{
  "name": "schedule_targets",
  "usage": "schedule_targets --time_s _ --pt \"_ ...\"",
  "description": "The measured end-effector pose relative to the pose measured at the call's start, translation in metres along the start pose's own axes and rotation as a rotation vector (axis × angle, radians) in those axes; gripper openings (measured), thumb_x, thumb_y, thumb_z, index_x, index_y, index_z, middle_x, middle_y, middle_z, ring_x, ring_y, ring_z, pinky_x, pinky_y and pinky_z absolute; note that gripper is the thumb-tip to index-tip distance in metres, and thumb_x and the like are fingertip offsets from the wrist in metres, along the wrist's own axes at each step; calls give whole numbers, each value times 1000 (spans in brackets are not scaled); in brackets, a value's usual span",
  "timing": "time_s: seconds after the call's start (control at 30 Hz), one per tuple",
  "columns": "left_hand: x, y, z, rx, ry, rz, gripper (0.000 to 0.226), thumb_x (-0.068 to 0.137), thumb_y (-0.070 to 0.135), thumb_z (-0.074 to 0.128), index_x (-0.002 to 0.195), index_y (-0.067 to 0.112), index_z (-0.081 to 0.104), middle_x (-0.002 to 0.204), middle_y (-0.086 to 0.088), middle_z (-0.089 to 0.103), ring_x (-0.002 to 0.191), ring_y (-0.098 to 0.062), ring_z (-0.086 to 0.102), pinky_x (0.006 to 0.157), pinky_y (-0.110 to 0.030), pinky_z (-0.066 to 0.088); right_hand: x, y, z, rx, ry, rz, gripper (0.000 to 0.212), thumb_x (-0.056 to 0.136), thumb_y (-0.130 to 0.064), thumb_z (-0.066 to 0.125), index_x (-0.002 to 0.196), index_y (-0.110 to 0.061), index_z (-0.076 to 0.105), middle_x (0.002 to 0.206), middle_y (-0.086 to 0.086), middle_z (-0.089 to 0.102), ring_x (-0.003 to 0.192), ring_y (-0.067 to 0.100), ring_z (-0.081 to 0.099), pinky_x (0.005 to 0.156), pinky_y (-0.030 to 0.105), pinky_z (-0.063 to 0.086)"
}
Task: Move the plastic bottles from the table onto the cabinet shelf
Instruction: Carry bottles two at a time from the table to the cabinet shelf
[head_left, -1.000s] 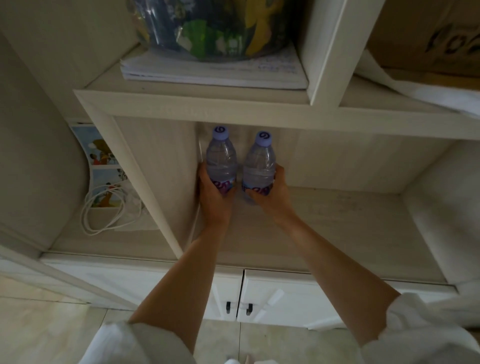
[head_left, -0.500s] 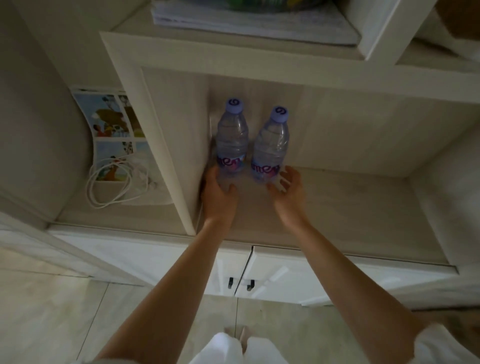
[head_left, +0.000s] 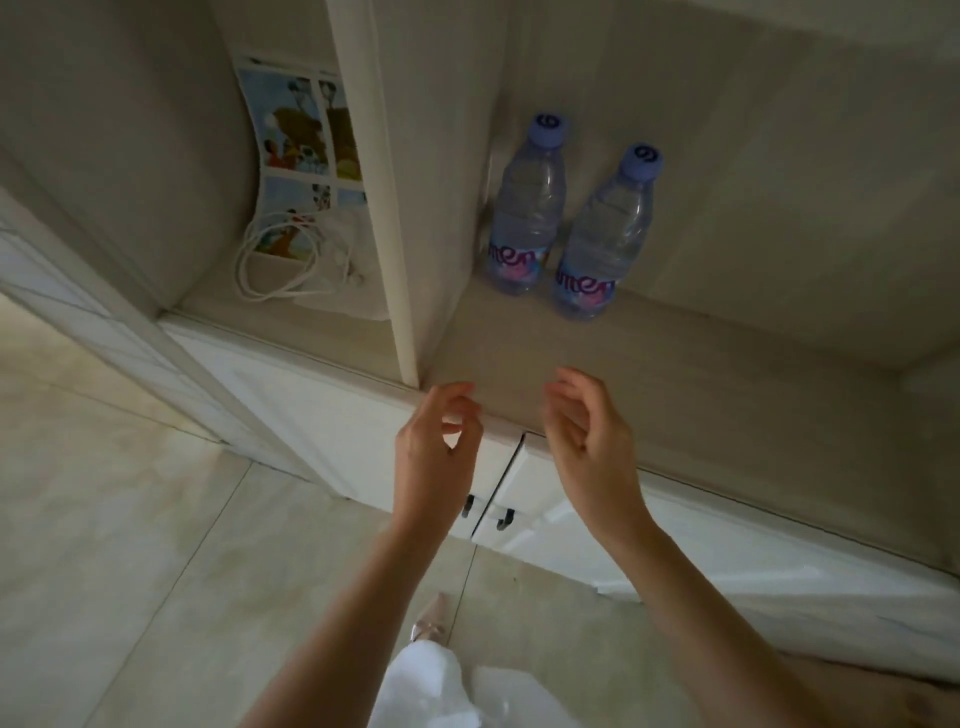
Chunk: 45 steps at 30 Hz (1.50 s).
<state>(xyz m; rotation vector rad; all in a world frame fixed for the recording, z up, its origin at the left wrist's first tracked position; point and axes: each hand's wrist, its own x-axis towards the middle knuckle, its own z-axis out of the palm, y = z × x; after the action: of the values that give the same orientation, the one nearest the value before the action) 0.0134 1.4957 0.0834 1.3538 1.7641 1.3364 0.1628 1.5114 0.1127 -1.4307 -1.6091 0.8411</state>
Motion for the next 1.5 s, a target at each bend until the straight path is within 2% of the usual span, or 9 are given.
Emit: schedule_targets --time_s 0.2,0.27,0.4,0.53,0.63,0.83,0.97,1.13,1.5 --pt "-85 -6 4 -36 262 -167 30 88 0 58 102 26 63 87 5 70 82 -5 66 69 -8 47 -45 14 -1 30 -241 -48 28 97 -20 54 125 -18 53 112 -10 64 98 -16 57 87 3 45" --pt "-123 -10 3 -43 323 -230 29 88 -1 58 102 24 63 85 5 70 79 -5 65 68 -7 46 -65 20 -2 17 -369 -65 31 97 -21 53 127 -18 51 115 -9 62 100 -13 56 89 4 45" --pt "-205 -19 -12 44 446 -381 24 88 4 62 101 24 64 81 9 69 75 -7 66 65 -10 48 -109 30 1 -50 -640 -83 36 95 -17 54 131 -18 46 117 -5 60 108 5 57 96 17 47" --pt "-276 -23 -37 144 641 -478 22 86 4 64 99 21 66 78 5 69 69 -14 66 64 -27 53 -155 27 16 -148 -871 -129 39 92 -18 57 131 -15 48 117 -2 60 110 11 57 99 34 48" --pt "-332 -27 -57 223 759 -538 22 85 4 65 99 21 66 78 4 68 67 -14 65 61 -29 53 -195 15 35 -183 -1005 -231 42 90 -17 59 130 -13 49 116 1 61 108 14 58 98 36 48" --pt "-448 -28 -91 280 968 -727 22 83 4 67 98 19 66 72 9 66 64 -3 64 59 -15 50 -287 -16 72 -218 -1275 -482 38 90 -17 59 127 -12 52 113 2 62 104 15 60 93 33 49" --pt "-539 -24 -113 262 1094 -868 17 84 8 67 96 20 67 72 8 68 65 -4 65 63 -29 57 -370 -43 95 -216 -1465 -655 36 91 -16 60 125 -11 53 110 2 64 102 14 60 92 31 49" --pt "-654 -14 -141 153 1213 -996 15 87 8 65 97 20 66 83 15 70 77 5 64 62 -5 47 -488 -70 112 -185 -1668 -828 32 92 -20 57 124 -16 55 108 -4 64 102 7 60 92 27 49" --pt "-846 0 -188 81 1527 -1160 12 89 11 62 92 21 66 86 14 72 80 6 64 66 -2 45 -711 -101 130 -204 -2005 -1073 30 93 -20 58 123 -15 56 109 -1 68 104 12 64 94 31 51"
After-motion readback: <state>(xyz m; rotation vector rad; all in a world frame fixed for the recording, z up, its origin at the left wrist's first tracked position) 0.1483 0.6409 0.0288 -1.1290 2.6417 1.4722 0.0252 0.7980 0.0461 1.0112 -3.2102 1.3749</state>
